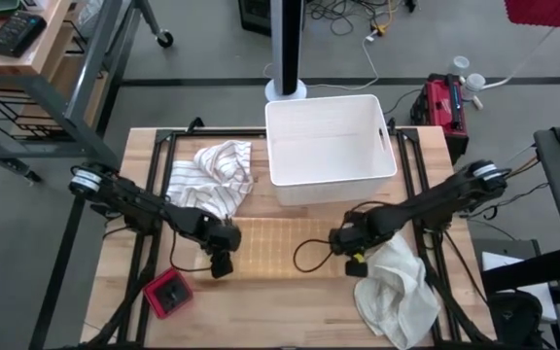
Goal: Fold towel
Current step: Fold the yellow towel
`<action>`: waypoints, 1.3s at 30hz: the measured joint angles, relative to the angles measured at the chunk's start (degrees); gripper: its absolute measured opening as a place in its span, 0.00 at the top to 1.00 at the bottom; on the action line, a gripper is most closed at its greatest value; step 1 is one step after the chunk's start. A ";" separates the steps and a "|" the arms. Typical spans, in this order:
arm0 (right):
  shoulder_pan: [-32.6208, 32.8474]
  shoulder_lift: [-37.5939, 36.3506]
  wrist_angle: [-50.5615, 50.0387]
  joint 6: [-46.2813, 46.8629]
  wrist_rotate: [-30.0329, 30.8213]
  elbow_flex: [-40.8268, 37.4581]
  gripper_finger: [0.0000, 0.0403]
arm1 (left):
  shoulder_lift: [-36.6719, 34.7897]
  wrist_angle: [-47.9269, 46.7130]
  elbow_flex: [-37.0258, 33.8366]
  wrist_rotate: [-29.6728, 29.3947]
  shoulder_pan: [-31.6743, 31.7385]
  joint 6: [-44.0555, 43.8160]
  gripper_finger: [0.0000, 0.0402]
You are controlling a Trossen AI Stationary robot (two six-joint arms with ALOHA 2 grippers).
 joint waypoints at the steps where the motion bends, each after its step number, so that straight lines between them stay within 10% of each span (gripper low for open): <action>1: 0.00 -0.95 -1.62 0.25 1.99 0.70 1.00 | -0.41 -0.36 -0.02 -0.19 -0.04 -0.12 0.81; 18: -2.30 -14.93 18.47 24.53 7.81 -19.45 1.00 | -3.20 3.50 9.90 -12.33 -1.03 2.09 0.81; 39: -3.04 -19.41 31.72 38.25 3.11 -29.85 0.98 | 24.97 4.75 31.66 -17.96 1.53 22.13 0.81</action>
